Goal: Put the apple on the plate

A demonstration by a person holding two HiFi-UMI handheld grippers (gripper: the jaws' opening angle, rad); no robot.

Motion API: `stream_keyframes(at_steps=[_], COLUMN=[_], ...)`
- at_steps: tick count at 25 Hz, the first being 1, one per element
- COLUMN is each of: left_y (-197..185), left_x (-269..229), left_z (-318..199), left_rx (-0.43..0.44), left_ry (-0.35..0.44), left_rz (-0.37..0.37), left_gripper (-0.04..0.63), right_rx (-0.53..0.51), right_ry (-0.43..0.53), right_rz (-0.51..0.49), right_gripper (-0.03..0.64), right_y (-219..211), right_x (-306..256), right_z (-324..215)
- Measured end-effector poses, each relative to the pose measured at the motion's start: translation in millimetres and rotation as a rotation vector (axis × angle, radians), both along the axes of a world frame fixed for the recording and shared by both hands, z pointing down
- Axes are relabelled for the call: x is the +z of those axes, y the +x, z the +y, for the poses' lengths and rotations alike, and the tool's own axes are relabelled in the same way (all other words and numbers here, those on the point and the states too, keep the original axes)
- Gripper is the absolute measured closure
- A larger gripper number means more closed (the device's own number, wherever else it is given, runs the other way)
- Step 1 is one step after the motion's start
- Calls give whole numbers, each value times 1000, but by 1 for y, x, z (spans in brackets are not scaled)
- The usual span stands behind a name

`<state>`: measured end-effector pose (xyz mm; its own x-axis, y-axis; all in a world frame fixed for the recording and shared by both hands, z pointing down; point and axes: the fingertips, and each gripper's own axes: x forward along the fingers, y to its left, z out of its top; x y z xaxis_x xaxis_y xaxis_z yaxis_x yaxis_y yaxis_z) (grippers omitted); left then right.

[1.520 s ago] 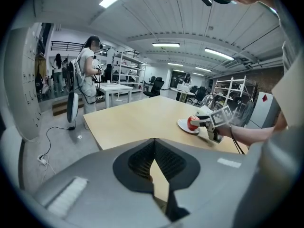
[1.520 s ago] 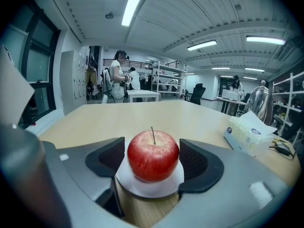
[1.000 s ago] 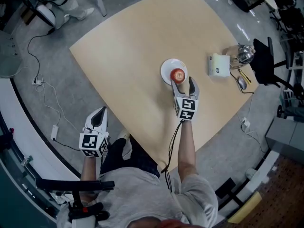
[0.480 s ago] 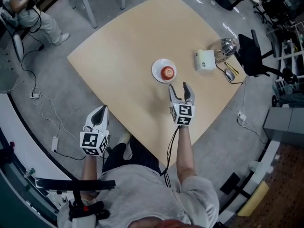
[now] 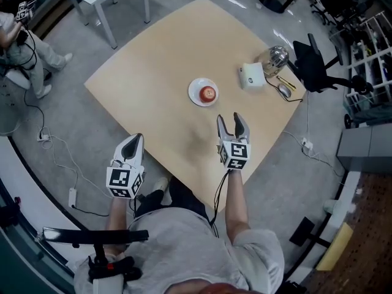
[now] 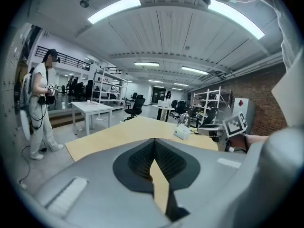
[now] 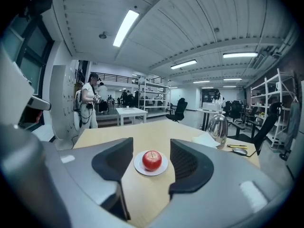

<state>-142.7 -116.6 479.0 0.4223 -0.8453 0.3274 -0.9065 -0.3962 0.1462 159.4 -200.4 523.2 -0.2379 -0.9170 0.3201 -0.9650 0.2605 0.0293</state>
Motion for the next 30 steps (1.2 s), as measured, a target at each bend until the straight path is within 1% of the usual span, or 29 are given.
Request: stream_keyframes(at_steps=[9,14,21,26,30], left_y=[10,27,54,73,90], left_x=[-24,-32,-40,-46,-49], left_z=[-2,-4,-2,2,7], left_rx=[63,109,184,240,286], left_ry=[53,79,100,113,124], left_rz=[5,15,25,33,35], left_gripper=[575,575,575,575,575], right_rx=[58,114,177,216,245], right_ry=[59,77,99,123,130], right_rz=[-41,-59,-56,-55,-64], right_gripper=[383,394,430,467,488], right_y=[-1,10,32,43,47], right_x=[-40,-47,-58,-69,-72], right_z=[37,62,94,119,143])
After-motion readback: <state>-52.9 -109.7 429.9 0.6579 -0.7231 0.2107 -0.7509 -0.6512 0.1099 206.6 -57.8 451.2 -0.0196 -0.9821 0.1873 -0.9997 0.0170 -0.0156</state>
